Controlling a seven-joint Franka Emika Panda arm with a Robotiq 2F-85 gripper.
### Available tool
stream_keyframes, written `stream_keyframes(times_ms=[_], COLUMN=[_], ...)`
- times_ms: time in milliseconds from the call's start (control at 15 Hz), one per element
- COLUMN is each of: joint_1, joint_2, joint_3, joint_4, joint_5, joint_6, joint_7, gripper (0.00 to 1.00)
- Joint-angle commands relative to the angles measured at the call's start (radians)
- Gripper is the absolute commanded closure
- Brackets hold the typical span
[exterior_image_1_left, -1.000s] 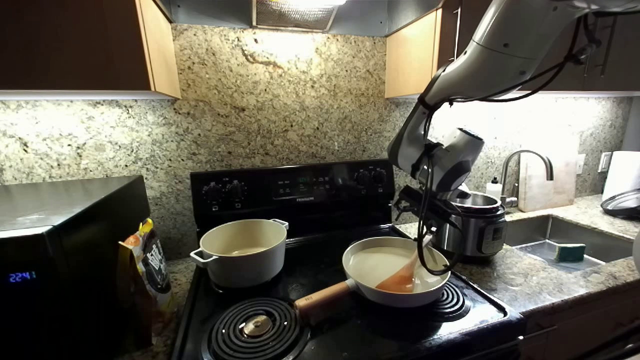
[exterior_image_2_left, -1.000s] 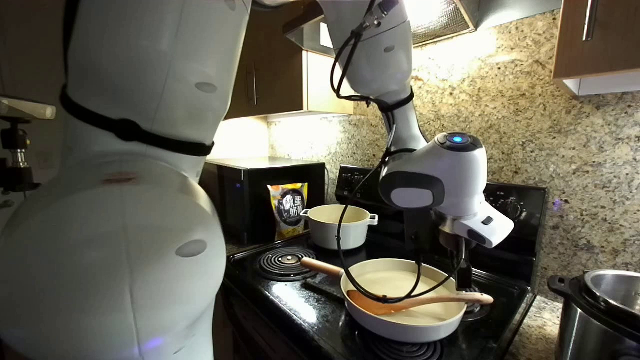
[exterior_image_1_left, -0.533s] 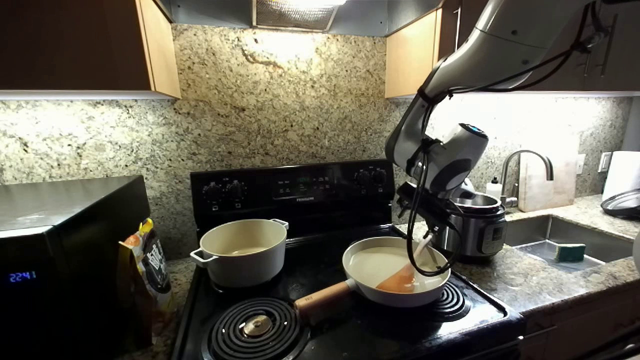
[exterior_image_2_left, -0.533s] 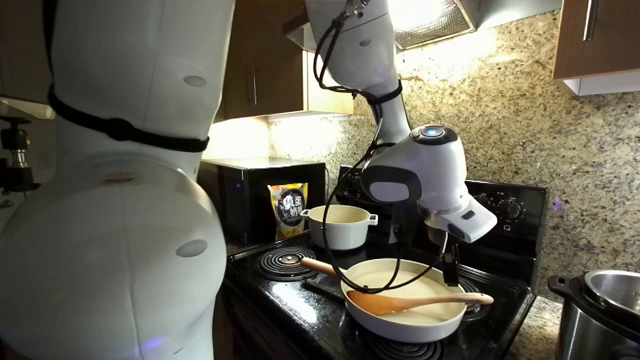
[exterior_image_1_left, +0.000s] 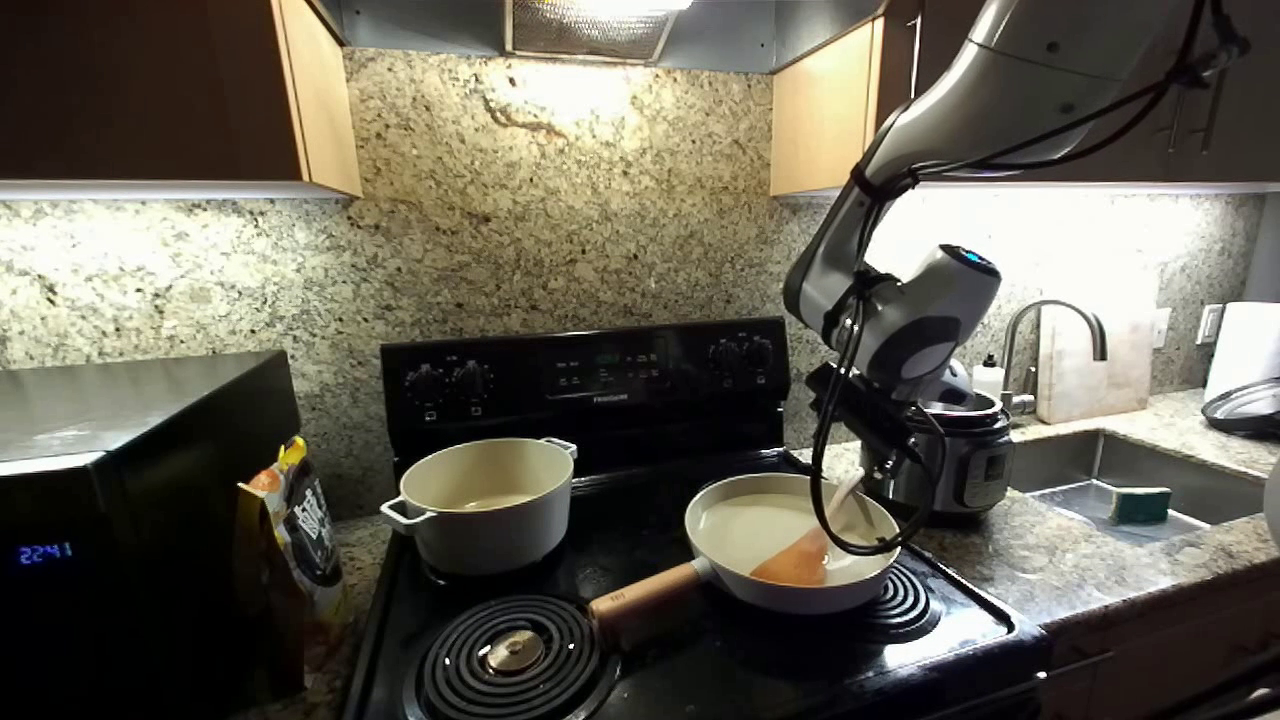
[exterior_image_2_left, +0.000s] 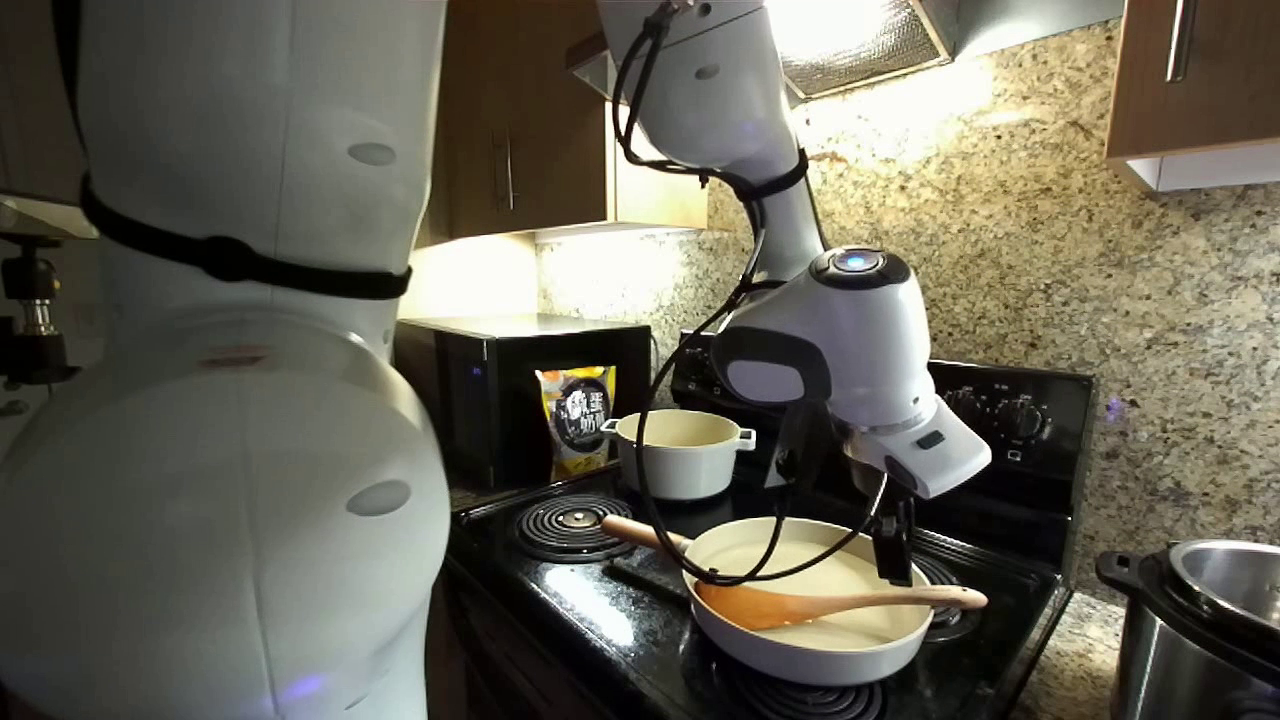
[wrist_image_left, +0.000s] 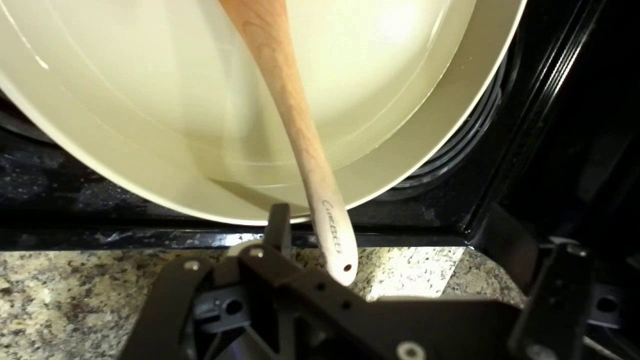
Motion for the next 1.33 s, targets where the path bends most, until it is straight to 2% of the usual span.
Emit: stream_keyframes(times_ms=[0,800,1267], joint_1=[-0.019,-0.017,-0.008], joint_2=[-0.007,0.11,0.104], joint_3=[-0.005,-0.048,-0.104], joint_4=[-0.018,0.035,0.035], joint_5=[0.043,-0.045,-0.155], joint_6=[0.002,-0.009,-0.025], joint_7=[-0.055,-0.025,0.002], gripper=[0.0,0.0,0.0])
